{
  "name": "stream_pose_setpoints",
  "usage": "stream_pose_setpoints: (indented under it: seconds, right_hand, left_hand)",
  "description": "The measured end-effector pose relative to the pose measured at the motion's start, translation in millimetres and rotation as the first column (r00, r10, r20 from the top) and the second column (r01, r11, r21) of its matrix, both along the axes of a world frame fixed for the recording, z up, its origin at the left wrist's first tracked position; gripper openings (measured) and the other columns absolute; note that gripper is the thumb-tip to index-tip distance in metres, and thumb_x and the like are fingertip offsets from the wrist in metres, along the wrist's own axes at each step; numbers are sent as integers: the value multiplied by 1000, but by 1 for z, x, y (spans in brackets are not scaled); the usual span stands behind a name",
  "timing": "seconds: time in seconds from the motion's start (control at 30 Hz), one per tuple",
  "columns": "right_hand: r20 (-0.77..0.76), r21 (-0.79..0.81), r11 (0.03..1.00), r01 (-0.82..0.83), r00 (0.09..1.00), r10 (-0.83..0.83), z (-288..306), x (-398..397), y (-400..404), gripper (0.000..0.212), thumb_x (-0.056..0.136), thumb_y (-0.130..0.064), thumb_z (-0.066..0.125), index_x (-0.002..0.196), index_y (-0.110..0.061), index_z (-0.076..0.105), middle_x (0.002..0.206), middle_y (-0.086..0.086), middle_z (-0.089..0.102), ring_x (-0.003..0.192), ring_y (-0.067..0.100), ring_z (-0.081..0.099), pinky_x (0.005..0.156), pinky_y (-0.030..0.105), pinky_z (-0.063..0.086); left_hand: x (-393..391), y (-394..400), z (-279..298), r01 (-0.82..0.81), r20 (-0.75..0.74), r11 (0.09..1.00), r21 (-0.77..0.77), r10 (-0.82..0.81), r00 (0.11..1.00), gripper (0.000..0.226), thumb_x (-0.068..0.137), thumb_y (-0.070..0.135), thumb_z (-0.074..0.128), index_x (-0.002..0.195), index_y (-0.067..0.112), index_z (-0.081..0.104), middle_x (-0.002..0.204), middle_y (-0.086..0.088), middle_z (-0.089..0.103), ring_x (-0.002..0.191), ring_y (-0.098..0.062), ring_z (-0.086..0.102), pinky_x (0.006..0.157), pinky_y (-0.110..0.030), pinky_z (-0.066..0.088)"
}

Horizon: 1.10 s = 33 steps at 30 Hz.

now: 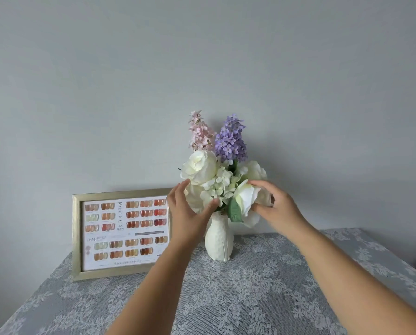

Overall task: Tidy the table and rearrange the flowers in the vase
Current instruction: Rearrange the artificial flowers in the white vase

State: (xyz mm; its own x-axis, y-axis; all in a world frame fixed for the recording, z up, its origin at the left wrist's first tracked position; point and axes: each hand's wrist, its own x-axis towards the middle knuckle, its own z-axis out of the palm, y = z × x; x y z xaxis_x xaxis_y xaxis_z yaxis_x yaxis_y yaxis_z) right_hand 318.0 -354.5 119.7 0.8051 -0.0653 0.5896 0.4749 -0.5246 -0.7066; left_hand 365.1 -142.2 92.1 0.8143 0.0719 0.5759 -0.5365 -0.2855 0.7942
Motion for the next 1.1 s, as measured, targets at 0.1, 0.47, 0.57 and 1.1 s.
stream_pose_setpoints:
  seconds: [0.1, 0.47, 0.57, 1.1]
  right_hand:
    - [37, -37, 998, 50, 998, -48, 20, 9, 10, 37, 72, -38, 77, 107, -42, 64, 110, -19, 65, 99, -4, 57, 75, 17, 44]
    - [5, -135, 970, 201, 979, -202, 34, 26, 39, 36, 71, -33, 79, 104, -24, 67, 87, -7, 65, 69, 2, 56, 53, 5, 35]
    - [-8, -147, 972, 184, 982, -187, 23, 24, 46, 27, 70, -28, 79, 94, -24, 69, 79, -9, 67, 66, 6, 58, 54, 8, 37]
    - [22, 437, 859, 267, 951, -307, 15, 27, -19, 22, 92, -25, 53, 111, -32, 61, 118, 3, 62, 109, 18, 58, 86, 29, 43]
  left_hand:
    - [2, 1, 3, 17, 1, 1000, 11, -17, 1000, 99, 61, 51, 84, 142, 30, 32, 140, 0, 25, 126, -10, 30, 107, -29, 27]
    - [17, 8, 4, 49, -4, 996, 70, -49, 999, 86, 66, 29, 87, 136, 31, 39, 135, -2, 34, 126, -16, 37, 97, -23, 34]
    - [18, 11, 1, 103, -30, 993, 52, -101, 994, 86, 65, 23, 87, 137, 34, 39, 134, 1, 34, 124, -15, 42, 86, -16, 41]
    - [-15, 15, -9, 14, 38, 1000, -10, -14, 999, 57, 83, 45, 57, 136, 50, 35, 152, 19, 20, 142, -5, 19, 116, -43, 23]
